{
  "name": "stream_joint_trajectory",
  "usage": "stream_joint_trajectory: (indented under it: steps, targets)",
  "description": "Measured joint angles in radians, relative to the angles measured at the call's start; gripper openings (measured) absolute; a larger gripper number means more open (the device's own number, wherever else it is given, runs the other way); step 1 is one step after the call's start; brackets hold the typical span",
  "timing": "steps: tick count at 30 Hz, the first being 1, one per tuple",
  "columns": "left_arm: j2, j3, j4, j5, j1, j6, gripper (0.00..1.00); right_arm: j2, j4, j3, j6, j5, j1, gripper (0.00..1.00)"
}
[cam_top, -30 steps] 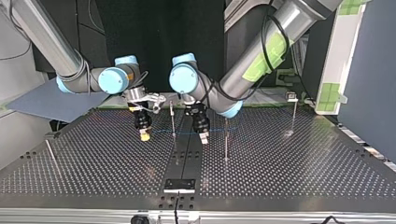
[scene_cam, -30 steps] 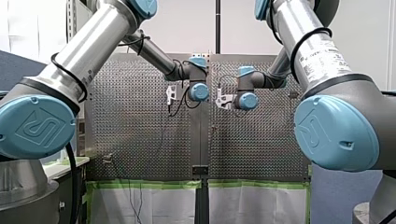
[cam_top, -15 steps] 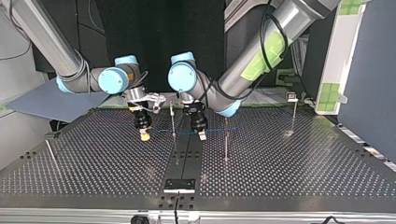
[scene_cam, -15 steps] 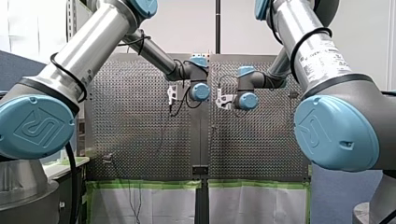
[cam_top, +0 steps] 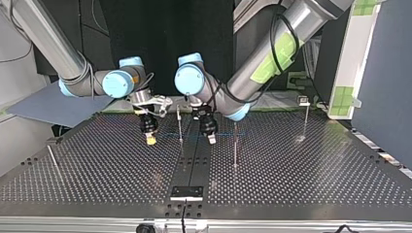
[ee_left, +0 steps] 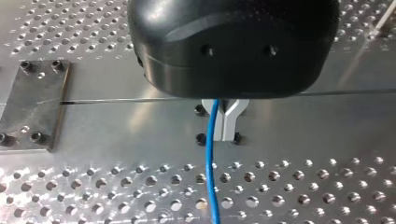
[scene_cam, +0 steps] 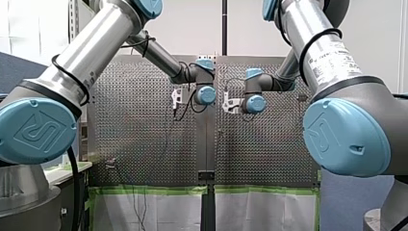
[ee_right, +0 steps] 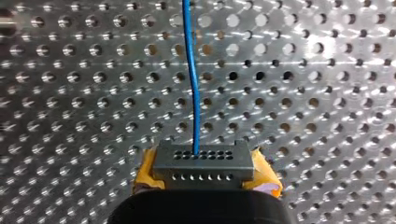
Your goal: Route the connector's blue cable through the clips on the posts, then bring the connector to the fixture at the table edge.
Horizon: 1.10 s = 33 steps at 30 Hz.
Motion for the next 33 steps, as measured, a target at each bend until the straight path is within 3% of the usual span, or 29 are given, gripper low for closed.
stream_joint_trajectory:
  steps: [5, 10, 15, 25, 33]
  targets:
    - [0.0, -0.035, 0.025, 0.0, -0.012, 0.004, 0.0, 0.0, 0.037, 0.032, -0.015, 0.029, 0.001, 0.0]
    - [-0.001, -0.08, 0.061, 0.001, -0.027, 0.016, 0.0, -0.001, 0.033, 0.071, -0.022, 0.054, 0.009, 0.0]
    - [-0.001, -0.118, 0.087, 0.001, -0.041, 0.028, 0.0, -0.014, 0.03, 0.094, -0.032, 0.06, 0.02, 0.0]
    - [-0.001, -0.183, 0.137, 0.007, -0.061, 0.031, 0.0, -0.084, 0.02, 0.141, -0.032, 0.071, 0.024, 0.0]
    - [-0.001, -0.233, 0.166, 0.012, -0.071, 0.029, 0.0, -0.1, 0.016, 0.182, -0.032, 0.072, 0.031, 0.0]
